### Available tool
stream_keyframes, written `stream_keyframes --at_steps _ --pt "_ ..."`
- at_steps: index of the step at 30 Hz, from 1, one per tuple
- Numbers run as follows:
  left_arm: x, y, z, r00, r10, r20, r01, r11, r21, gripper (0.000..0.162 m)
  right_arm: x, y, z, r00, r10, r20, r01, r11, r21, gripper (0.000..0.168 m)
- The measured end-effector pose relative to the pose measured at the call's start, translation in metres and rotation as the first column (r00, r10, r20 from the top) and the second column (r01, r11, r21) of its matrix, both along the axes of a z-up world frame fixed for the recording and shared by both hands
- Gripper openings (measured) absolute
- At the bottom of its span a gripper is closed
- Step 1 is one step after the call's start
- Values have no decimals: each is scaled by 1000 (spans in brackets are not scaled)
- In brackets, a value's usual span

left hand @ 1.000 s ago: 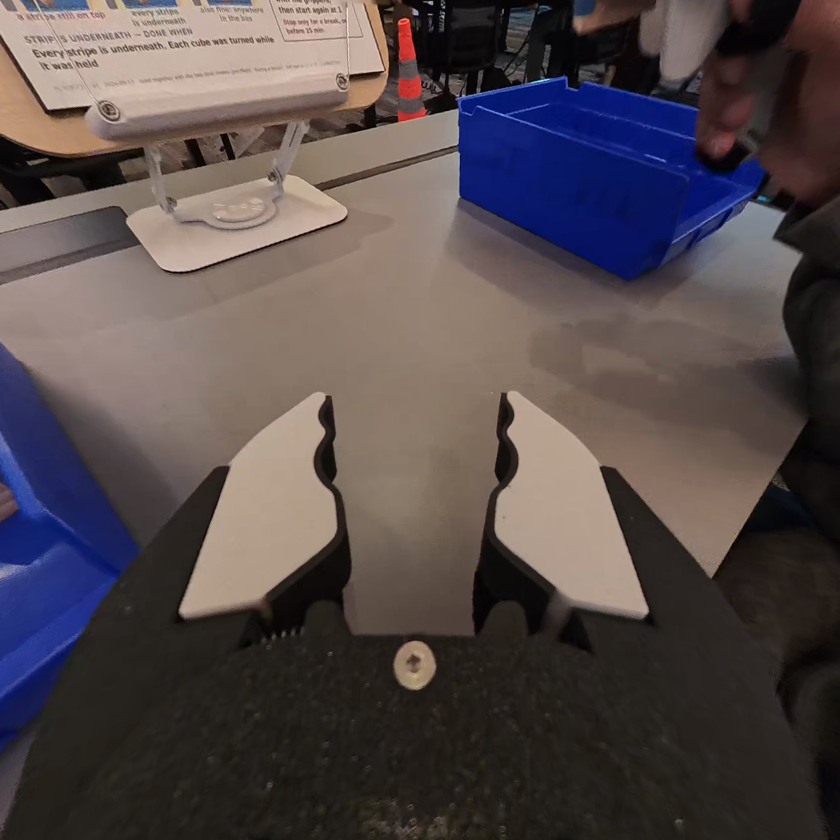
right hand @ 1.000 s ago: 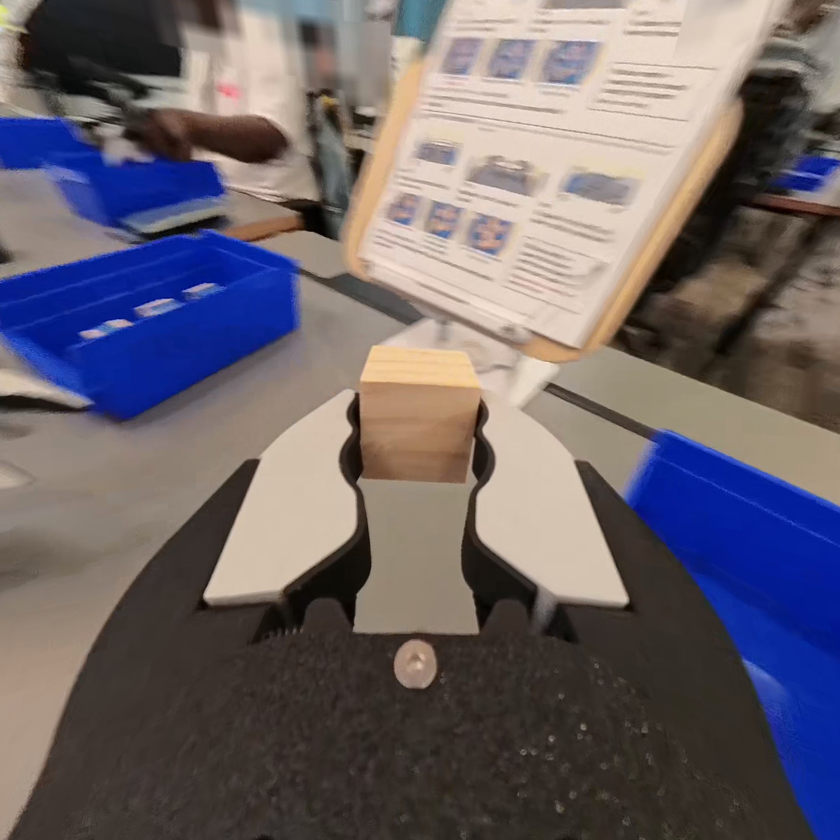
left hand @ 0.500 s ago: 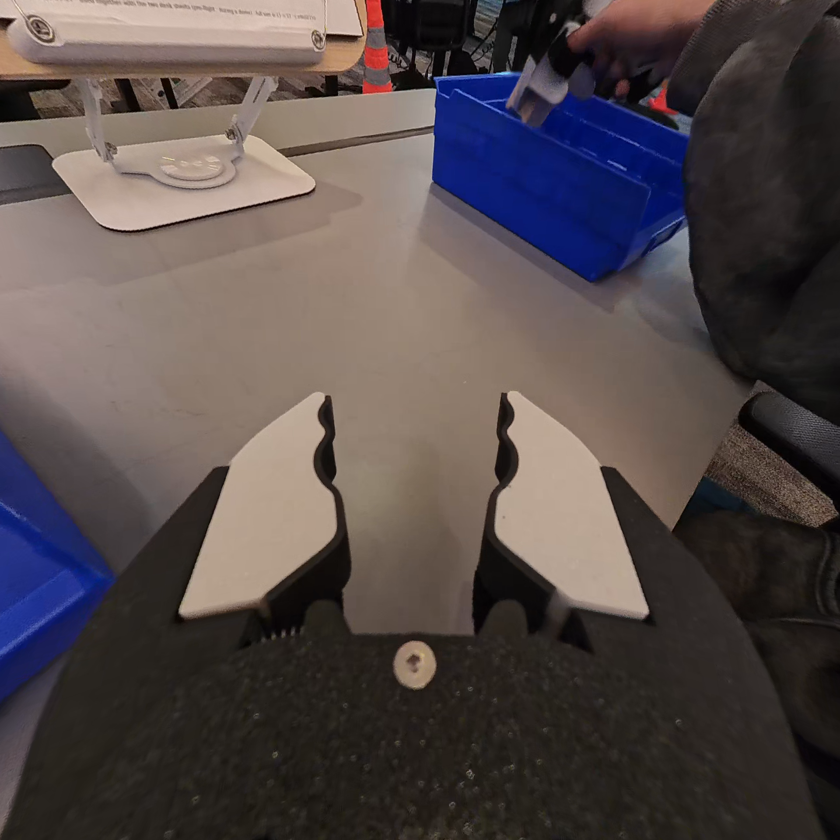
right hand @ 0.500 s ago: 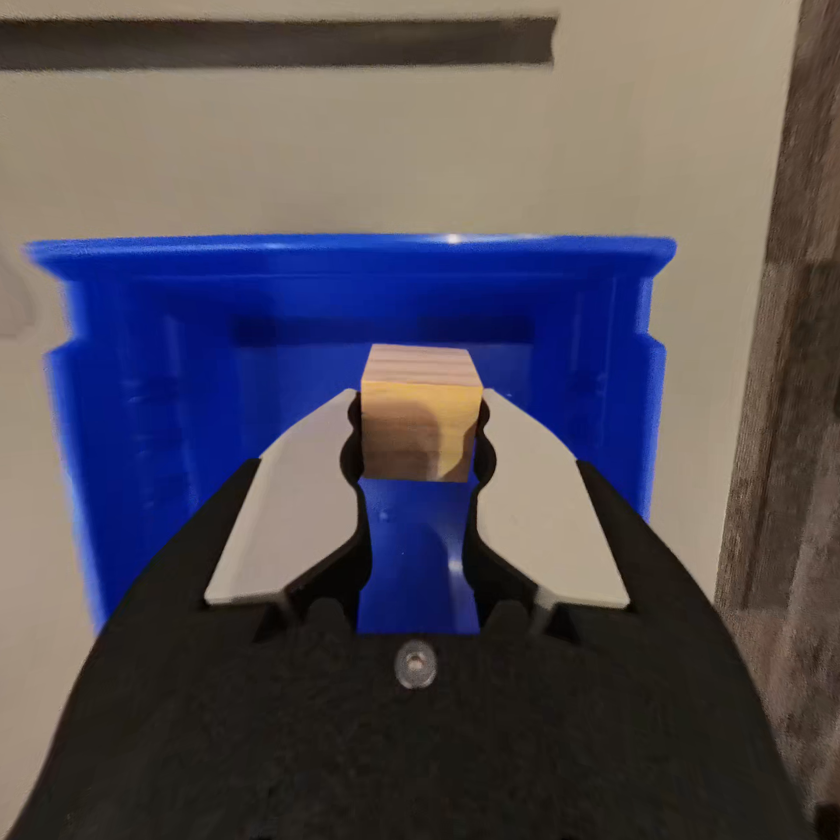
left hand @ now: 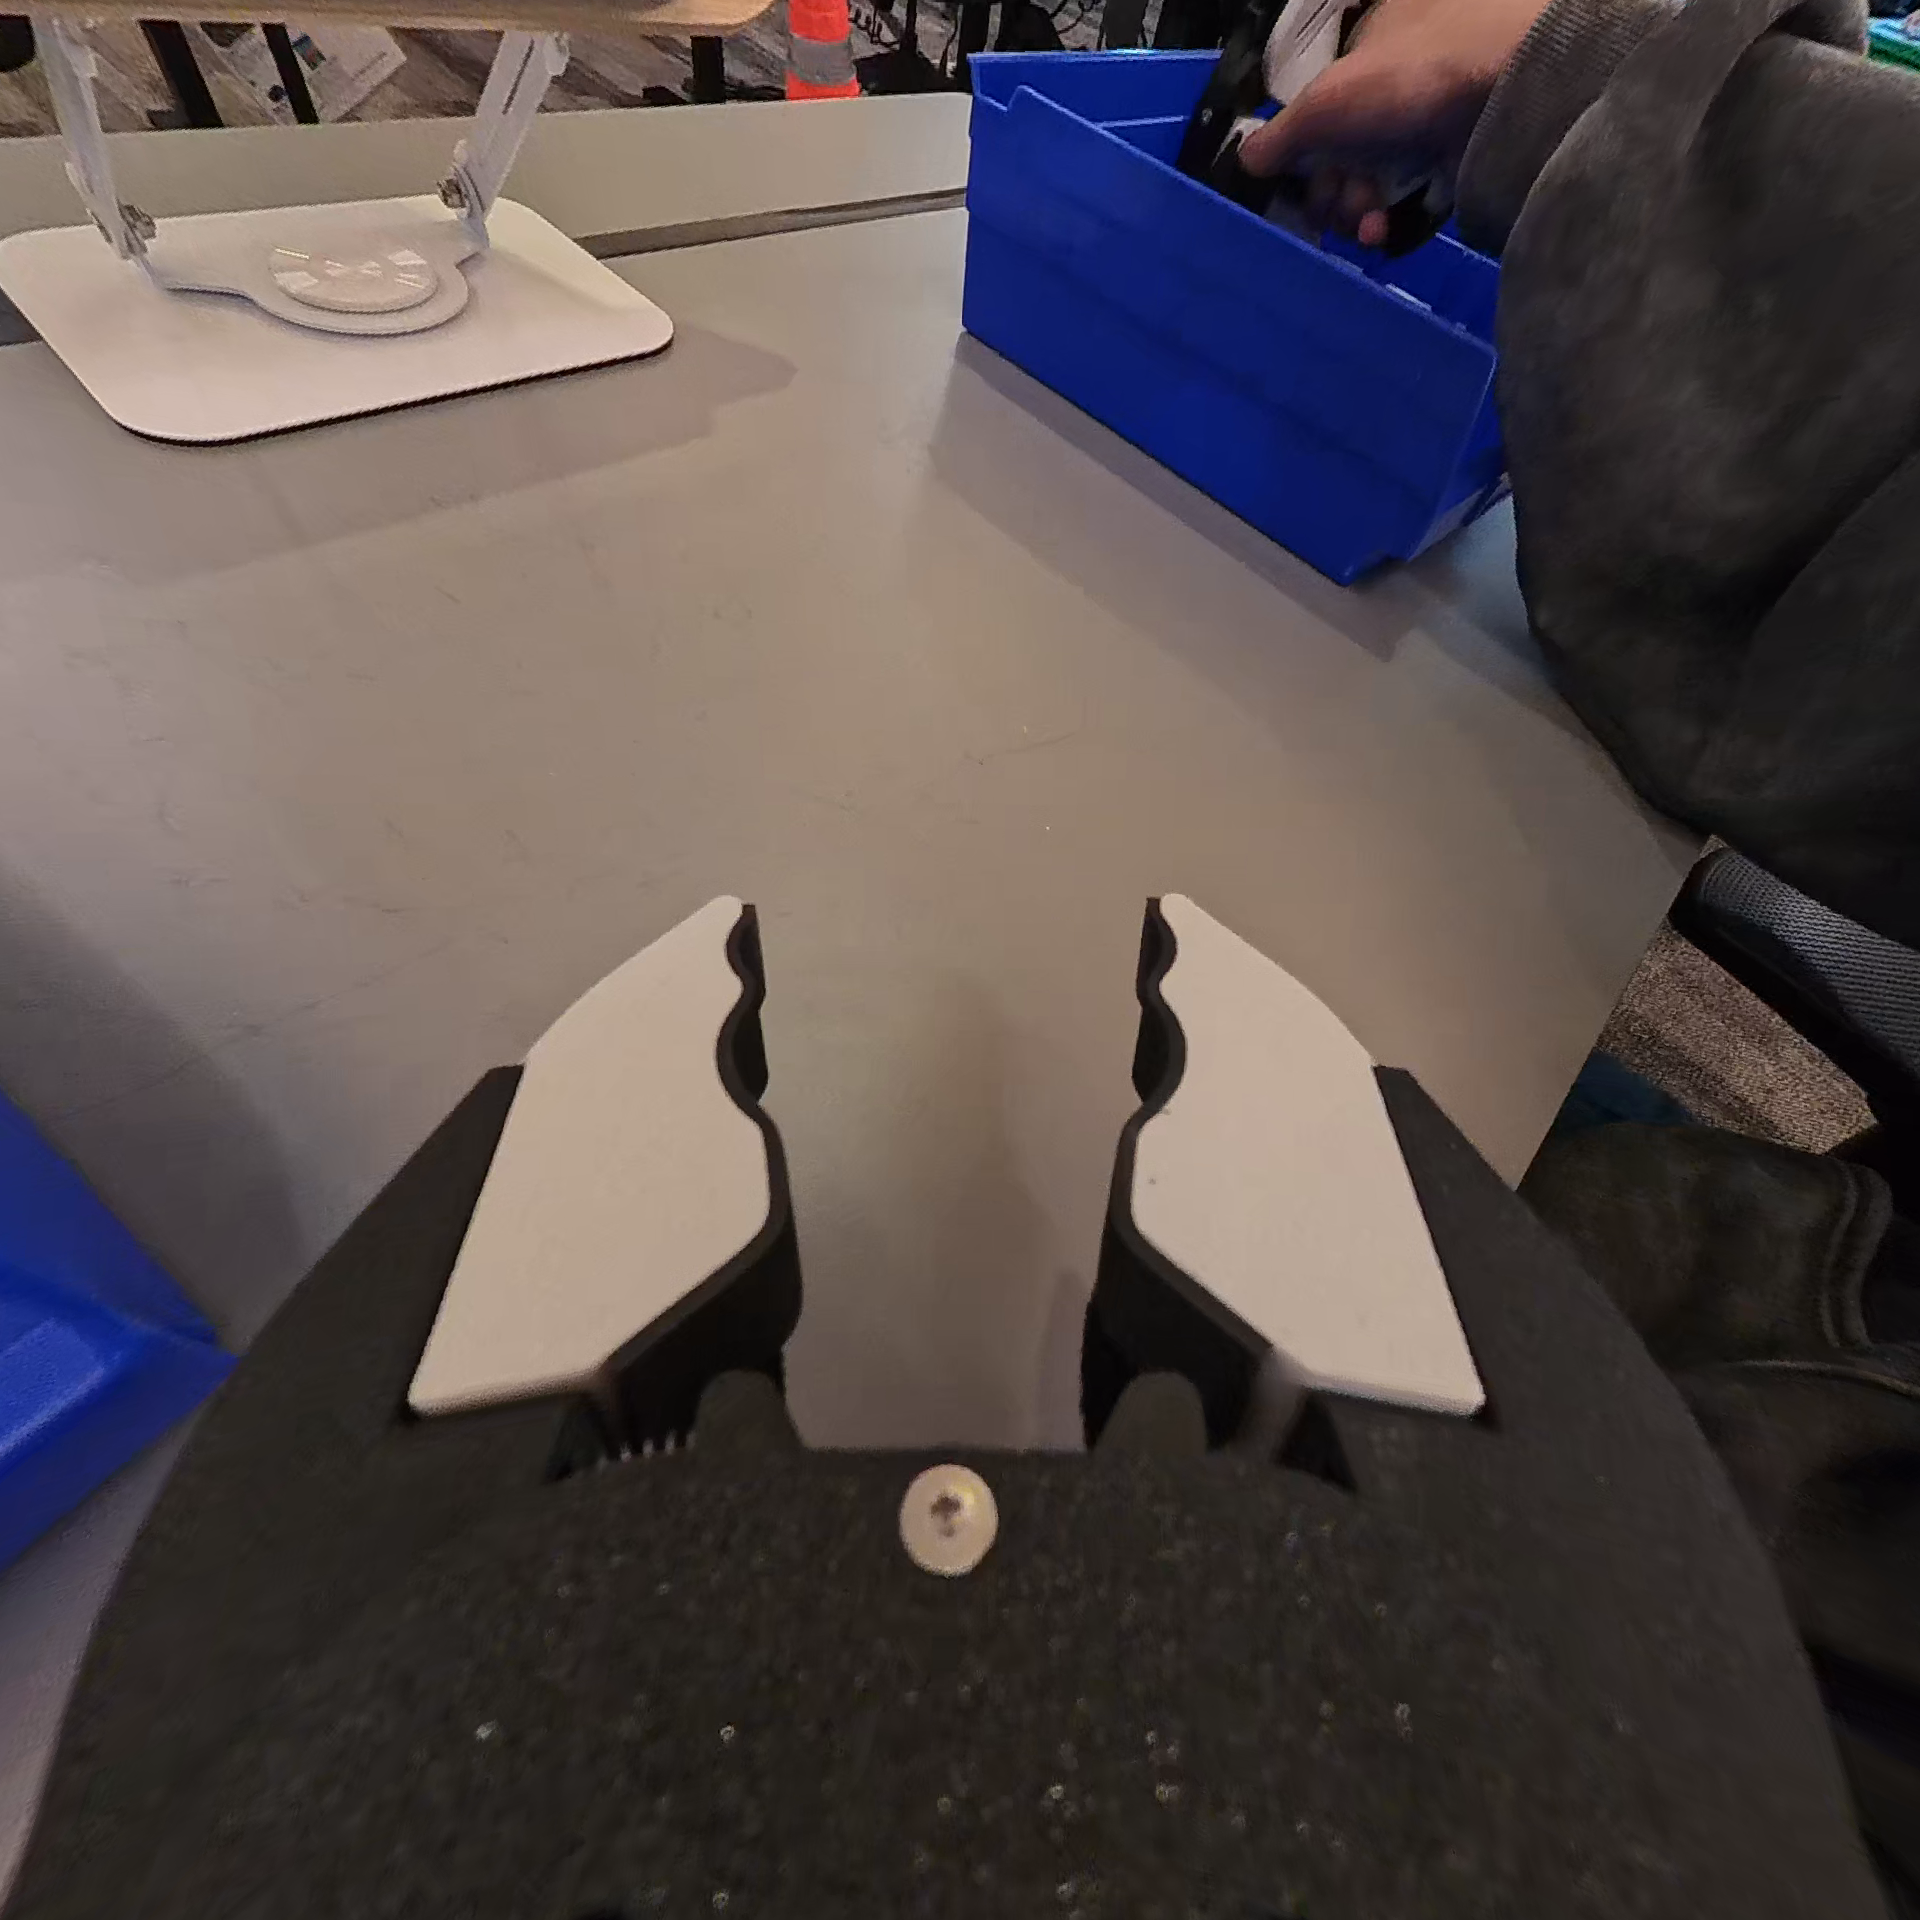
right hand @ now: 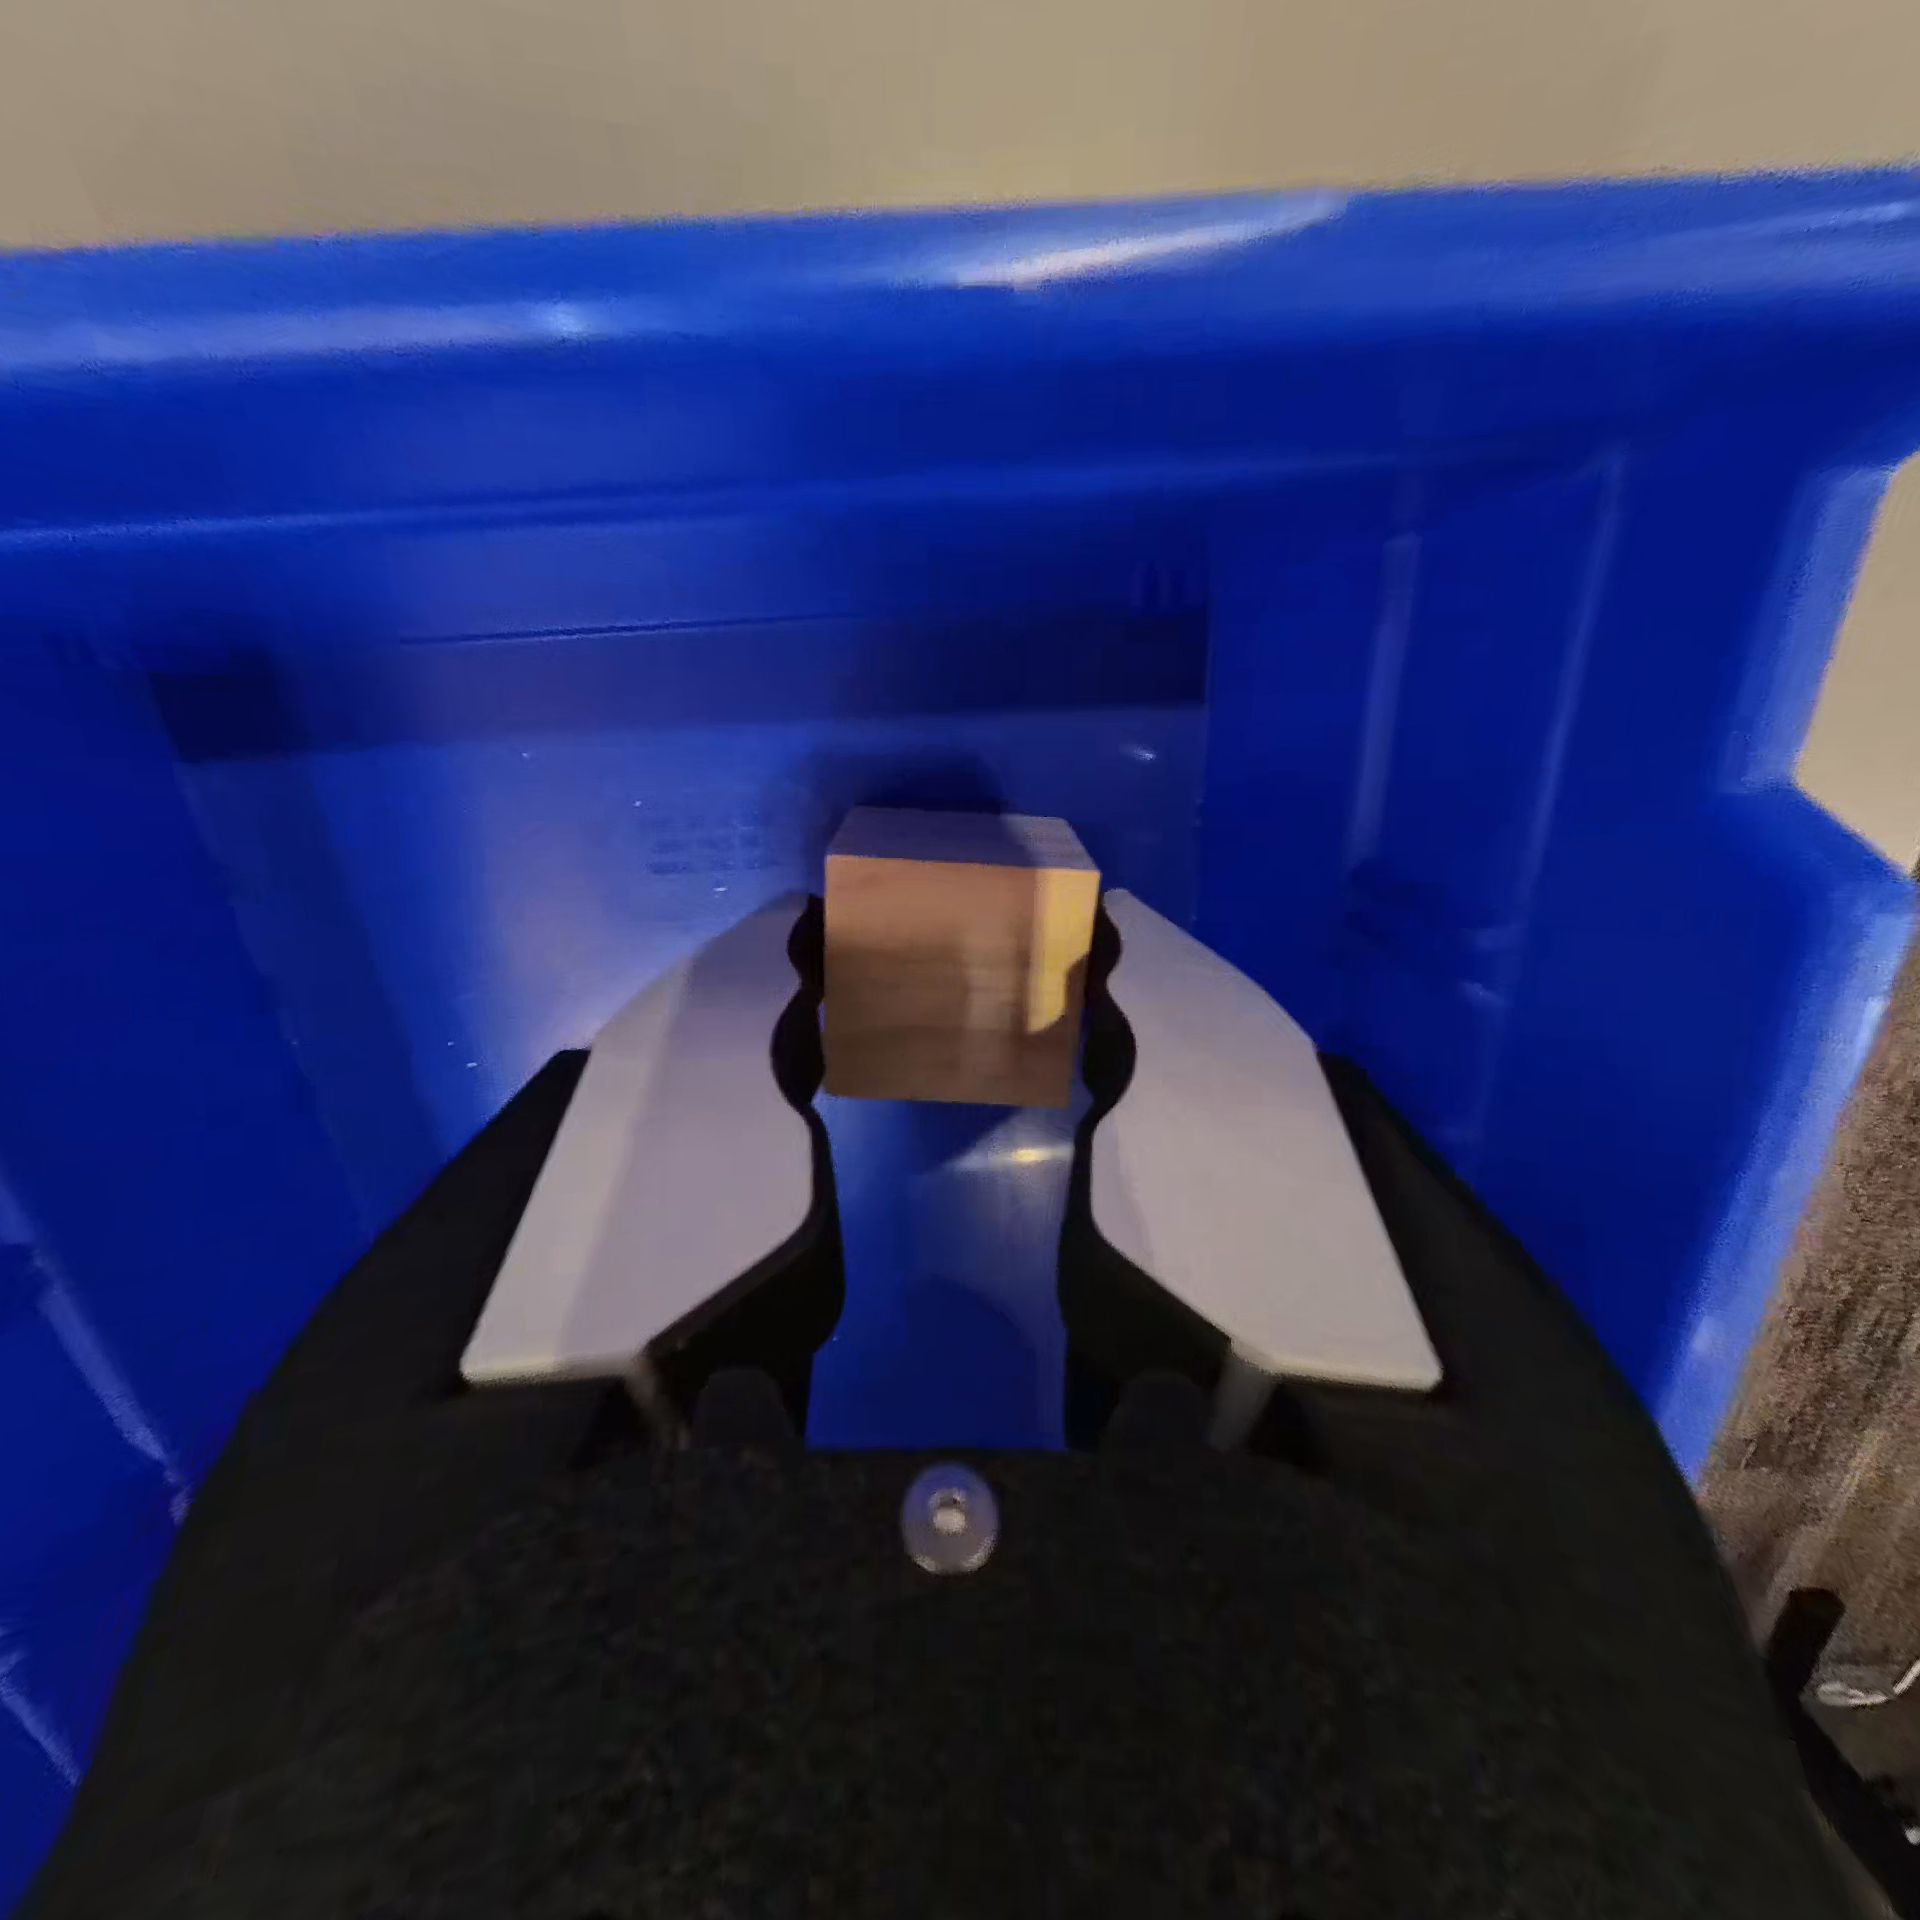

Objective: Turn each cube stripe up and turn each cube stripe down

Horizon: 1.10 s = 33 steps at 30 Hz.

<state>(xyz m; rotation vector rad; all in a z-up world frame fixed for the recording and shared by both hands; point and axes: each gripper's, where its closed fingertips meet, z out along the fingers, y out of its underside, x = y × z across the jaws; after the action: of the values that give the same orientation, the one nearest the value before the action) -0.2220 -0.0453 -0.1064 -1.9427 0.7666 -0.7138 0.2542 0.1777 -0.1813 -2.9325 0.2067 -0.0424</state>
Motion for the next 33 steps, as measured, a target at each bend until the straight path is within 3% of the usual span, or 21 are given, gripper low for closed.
stream_keyframes --at_steps 3,6,8,10,12,13,15,17,21,26,29,33 --pt "0 0 -1 1000 1 -6 -1 1000 0 69 1 5 25 998 33 52 -38 995 97 63" --pt "-3 2 1 1000 15 -7 -15 1000 14 69 -22 8 91 991 105 81 -128 919 373 64" --pt "-5 5 0 1000 25 -10 -25 1000 15 69 -70 -5 142 969 238 65 -227 754 617 64" --pt "-6 7 -2 999 36 -9 -36 999 10 69 -137 -42 180 906 421 47 -287 528 799 62" --pt "-7 9 -5 999 46 -10 -45 999 1 69 -199 -90 194 831 556 4 -239 350 906 55" --pt "-8 10 -7 999 48 -13 -48 999 -3 69 -229 -113 190 787 615 -43 -191 310 931 48" --pt "-8 11 -9 998 54 -21 -54 999 -6 69 -280 -153 166 689 698 -194 -84 342 936 56" --pt "-8 12 -10 998 61 -31 -61 998 0 69 -316 -181 135 608 747 -270 -73 391 917 56" --pt "-13 14 -12 994 93 -64 -93 996 5 68 -344 -196 86 633 758 -160 -221 375 900 57" --pt "-55 27 13 970 232 -69 -232 973 18 68 -359 -204 74 606 788 -106 -313 360 879 56" --pt "-124 51 43 895 419 -151 -417 908 43 70 -357 -205 74 603 791 -104 -324 362 874 55" --pt "-210 78 34 761 524 -383 -601 791 -113 73 -355 -208 71 580 797 -166 -299 398 867 53"
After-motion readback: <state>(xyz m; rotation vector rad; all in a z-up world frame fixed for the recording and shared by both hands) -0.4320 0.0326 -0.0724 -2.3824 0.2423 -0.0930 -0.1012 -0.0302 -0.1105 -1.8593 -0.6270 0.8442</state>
